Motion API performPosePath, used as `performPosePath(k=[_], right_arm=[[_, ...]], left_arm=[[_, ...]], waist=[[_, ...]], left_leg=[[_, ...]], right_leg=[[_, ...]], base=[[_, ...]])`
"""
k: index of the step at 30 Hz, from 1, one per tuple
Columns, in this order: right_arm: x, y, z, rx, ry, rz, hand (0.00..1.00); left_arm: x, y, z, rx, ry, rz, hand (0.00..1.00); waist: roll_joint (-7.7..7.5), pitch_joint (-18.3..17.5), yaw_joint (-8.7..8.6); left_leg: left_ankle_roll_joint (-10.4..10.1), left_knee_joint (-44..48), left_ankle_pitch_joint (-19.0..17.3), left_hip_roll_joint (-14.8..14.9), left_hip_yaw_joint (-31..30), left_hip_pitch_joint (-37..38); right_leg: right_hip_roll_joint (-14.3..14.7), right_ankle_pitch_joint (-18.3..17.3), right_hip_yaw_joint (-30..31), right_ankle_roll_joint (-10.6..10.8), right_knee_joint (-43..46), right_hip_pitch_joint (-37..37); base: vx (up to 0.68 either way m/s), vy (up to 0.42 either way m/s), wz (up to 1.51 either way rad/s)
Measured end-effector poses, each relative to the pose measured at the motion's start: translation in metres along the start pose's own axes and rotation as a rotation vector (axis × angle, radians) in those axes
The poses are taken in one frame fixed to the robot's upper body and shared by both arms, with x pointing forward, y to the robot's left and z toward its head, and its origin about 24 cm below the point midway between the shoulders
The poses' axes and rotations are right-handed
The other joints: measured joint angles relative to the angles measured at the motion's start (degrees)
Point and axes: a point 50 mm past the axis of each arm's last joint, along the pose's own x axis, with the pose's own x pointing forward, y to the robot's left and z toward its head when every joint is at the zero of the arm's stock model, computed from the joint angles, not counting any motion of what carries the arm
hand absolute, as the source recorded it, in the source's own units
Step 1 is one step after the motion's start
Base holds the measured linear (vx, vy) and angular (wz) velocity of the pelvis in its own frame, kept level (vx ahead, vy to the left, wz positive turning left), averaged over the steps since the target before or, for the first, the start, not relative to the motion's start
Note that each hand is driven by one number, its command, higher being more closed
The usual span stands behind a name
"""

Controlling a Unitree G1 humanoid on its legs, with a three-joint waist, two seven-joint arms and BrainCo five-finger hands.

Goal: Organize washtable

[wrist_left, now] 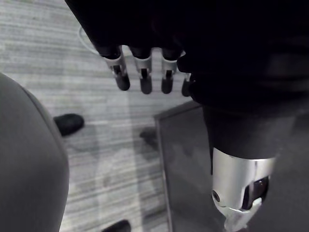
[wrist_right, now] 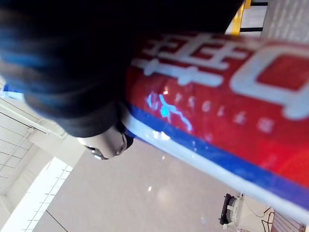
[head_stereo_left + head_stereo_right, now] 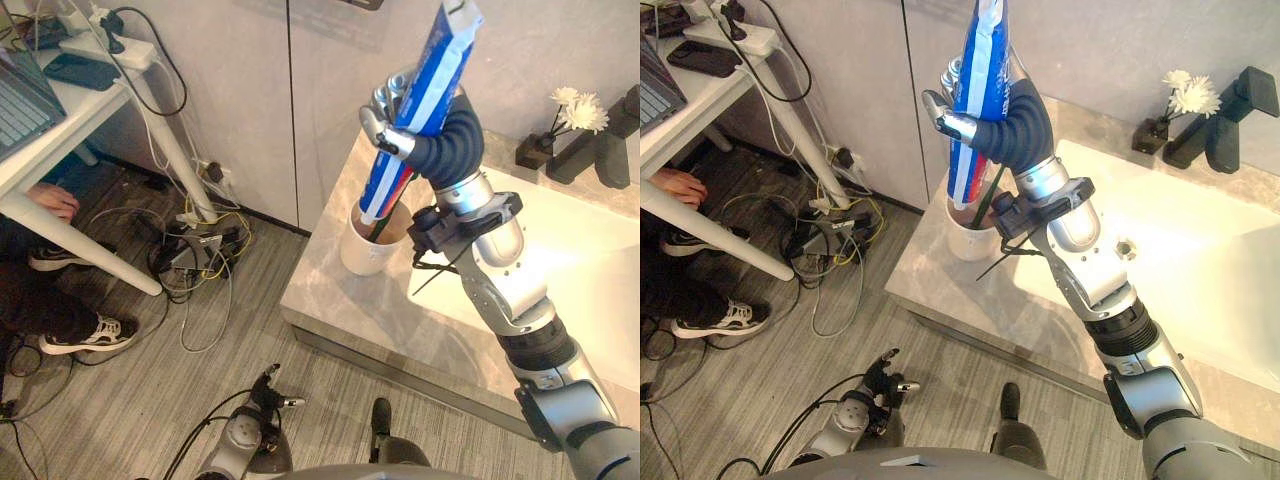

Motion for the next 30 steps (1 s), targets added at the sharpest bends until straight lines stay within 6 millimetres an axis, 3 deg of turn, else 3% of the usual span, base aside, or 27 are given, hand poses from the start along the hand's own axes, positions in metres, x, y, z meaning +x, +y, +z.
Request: performPosePath(k=[30], right_arm=[[-0.011, -0.012, -0.008, -0.013, 0.048, -0.046, 1.00]], left_arm=[[0.000, 0.007, -0.002, -0.021, 0.011, 0.028, 0.00]], waist=[[-1.14, 0.6, -0.24]], left_leg=[[0.0, -0.1, 0.0, 0.0, 0.2, -0.6]], right_leg=[[0.0, 0.0, 0.2, 0.0, 0.0, -0.8]], base=[[0.00, 0.000, 0.00]])
